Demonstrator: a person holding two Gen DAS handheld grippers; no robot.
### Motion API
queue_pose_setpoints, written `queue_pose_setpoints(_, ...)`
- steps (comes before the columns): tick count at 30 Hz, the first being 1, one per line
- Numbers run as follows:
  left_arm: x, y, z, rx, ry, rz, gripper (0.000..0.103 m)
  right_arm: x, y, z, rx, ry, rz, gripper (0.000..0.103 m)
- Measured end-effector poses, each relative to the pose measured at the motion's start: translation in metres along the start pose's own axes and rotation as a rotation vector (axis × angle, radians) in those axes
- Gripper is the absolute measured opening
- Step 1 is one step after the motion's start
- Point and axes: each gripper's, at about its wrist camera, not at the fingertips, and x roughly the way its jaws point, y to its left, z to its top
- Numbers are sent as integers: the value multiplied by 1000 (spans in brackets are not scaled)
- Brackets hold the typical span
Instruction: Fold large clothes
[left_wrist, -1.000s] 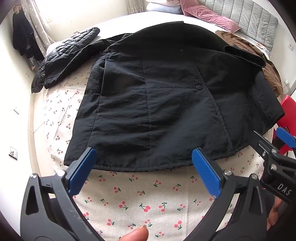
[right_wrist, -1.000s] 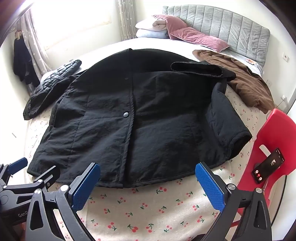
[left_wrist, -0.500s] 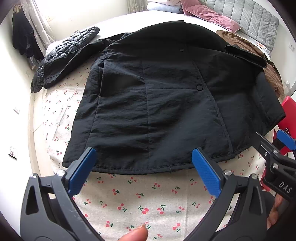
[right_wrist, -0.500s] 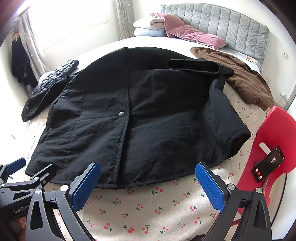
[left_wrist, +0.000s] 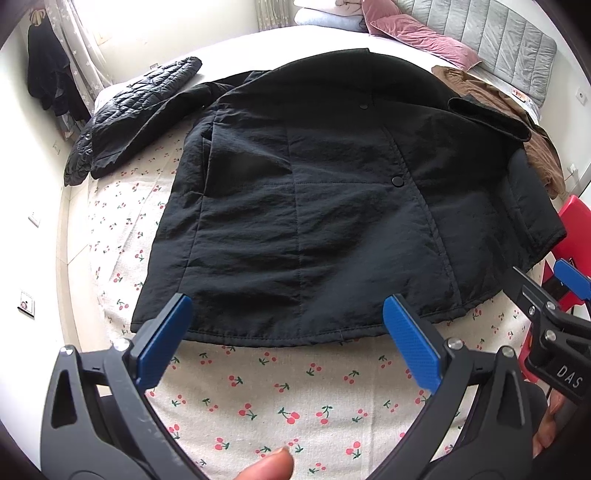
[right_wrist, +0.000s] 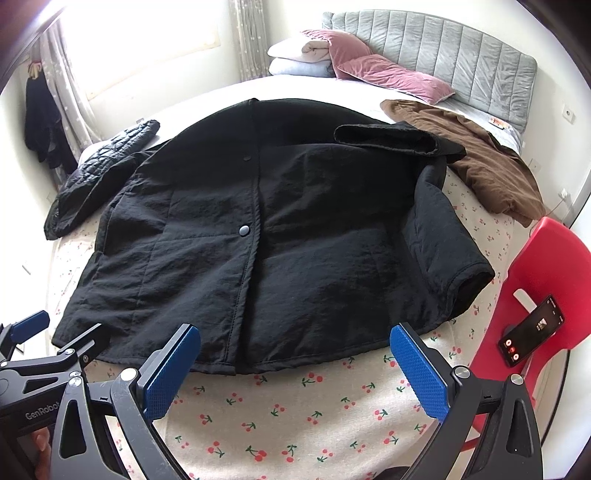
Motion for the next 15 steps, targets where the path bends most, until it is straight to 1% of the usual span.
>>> queue_pose_setpoints(6, -2, 1, 1, -3, -6, -7, 103, -1, 0, 3, -7, -1, -14, 103)
queue_pose_setpoints(10, -1, 1, 3, -2, -14, 4, 103, -2, 1, 5, -20, -5, -16, 103)
queue_pose_setpoints(12, -2, 1, 5, -2, -30, 1, 103, -2, 1, 7, -22, -2, -4, 103)
queue_pose_setpoints(15, -2, 3, 8, 12, -50, 5, 103, -2, 3, 12, -39, -10, -13, 103)
